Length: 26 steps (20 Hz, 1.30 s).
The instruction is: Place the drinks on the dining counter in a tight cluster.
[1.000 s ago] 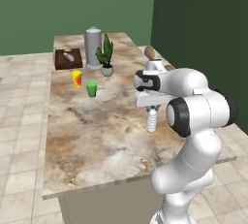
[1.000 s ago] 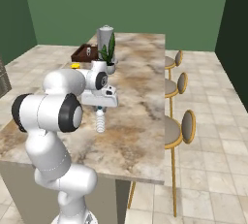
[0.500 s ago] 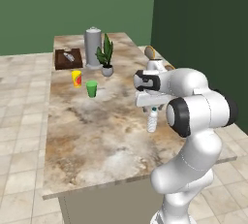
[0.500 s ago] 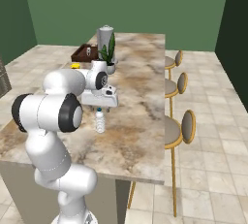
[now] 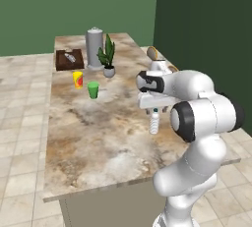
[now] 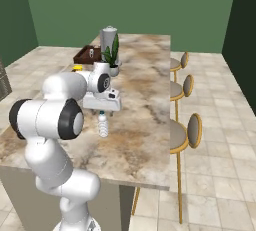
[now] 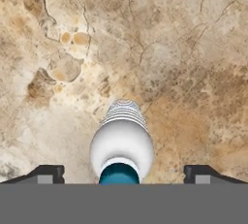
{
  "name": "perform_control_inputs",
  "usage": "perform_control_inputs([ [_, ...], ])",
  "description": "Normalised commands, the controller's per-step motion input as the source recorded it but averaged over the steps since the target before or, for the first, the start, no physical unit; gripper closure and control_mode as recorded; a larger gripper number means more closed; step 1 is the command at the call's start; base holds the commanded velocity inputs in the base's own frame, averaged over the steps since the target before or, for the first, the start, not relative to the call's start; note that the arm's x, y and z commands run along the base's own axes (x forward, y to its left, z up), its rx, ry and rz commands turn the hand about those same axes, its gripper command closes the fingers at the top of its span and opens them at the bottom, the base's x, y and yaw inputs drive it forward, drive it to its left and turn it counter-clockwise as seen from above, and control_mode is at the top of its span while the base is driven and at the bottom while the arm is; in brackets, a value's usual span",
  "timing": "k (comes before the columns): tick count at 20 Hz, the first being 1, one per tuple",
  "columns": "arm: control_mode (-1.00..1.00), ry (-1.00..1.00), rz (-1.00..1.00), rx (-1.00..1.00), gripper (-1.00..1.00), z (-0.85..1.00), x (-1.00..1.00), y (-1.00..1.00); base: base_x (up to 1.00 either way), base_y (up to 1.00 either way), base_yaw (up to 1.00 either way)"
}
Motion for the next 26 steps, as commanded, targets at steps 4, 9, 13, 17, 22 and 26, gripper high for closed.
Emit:
perform_control_inputs([
  [4, -1.0, -0.16, 0.0, 0.0, -1.0, 0.3, -0.89, 0.0, 0.0, 0.0, 0.0],
  [9, -1.0, -0.26, 0.0, 0.0, -1.0, 0.42, -0.8, 0.0, 0.0, 0.0, 0.0],
  [13, -1.0, -0.28, 0.0, 0.0, -1.0, 0.3, -0.85, 0.0, 0.0, 0.0, 0.0],
  [17, -1.0, -0.19, 0.0, 0.0, -1.0, 0.07, -0.99, 0.0, 0.0, 0.0, 0.0],
  [22, -1.0, -0.04, 0.0, 0.0, -1.0, 0.0, -0.92, 0.0, 0.0, 0.0, 0.0],
  [26, -1.0, 0.0, 0.0, 0.0, -1.0, 0.3, -0.7, 0.0, 0.0, 0.0, 0.0],
])
